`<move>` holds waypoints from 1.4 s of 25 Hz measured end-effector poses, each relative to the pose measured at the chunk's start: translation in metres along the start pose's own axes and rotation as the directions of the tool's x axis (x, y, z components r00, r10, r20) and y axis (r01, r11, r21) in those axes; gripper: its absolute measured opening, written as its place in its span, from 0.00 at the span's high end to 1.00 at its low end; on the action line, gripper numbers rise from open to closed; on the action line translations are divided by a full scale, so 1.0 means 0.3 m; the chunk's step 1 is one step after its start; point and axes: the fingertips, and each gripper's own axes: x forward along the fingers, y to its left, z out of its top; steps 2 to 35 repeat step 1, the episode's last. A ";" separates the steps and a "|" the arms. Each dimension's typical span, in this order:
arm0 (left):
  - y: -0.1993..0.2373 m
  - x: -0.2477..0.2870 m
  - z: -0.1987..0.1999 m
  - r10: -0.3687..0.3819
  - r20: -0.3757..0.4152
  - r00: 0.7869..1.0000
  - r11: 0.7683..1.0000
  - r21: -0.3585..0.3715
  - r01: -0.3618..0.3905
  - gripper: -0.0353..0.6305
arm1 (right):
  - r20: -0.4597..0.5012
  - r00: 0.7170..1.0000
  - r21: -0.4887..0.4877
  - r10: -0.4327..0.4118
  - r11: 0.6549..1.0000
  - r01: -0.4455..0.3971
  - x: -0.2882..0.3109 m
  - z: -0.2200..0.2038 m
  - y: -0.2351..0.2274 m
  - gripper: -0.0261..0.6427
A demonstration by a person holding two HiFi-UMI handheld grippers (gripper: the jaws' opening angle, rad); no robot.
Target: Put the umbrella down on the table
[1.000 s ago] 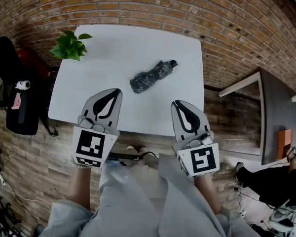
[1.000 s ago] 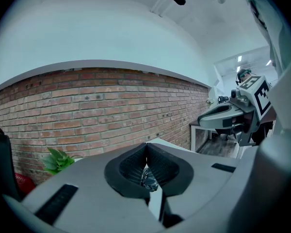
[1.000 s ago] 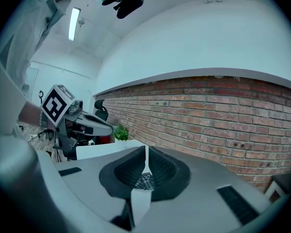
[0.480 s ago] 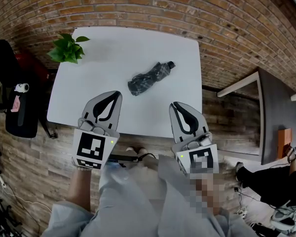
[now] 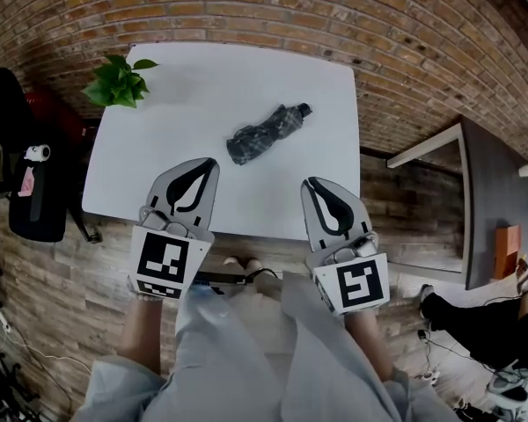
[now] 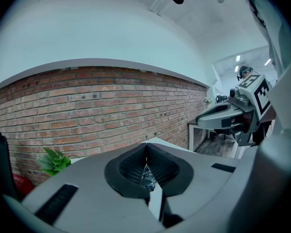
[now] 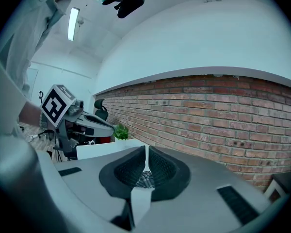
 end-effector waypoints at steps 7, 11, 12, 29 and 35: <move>-0.001 0.000 0.001 0.000 0.002 1.000 1.000 0.000 0.000 0.92 | -0.006 1.000 -0.002 0.002 1.000 -0.002 0.000 -0.004 0.002 0.89; -0.001 0.000 0.001 0.000 0.002 1.000 1.000 0.000 0.000 0.92 | -0.006 1.000 -0.002 0.002 1.000 -0.002 0.000 -0.004 0.002 0.89; -0.001 0.000 0.001 0.000 0.002 1.000 1.000 0.000 0.000 0.92 | -0.006 1.000 -0.002 0.002 1.000 -0.002 0.000 -0.004 0.002 0.89; -0.001 0.000 0.001 0.000 0.002 1.000 1.000 0.000 0.000 0.92 | -0.006 1.000 -0.002 0.002 1.000 -0.002 0.000 -0.004 0.002 0.89; -0.001 0.000 0.001 0.000 0.002 1.000 1.000 0.000 0.000 0.92 | -0.006 1.000 -0.002 0.002 1.000 -0.002 0.000 -0.004 0.002 0.89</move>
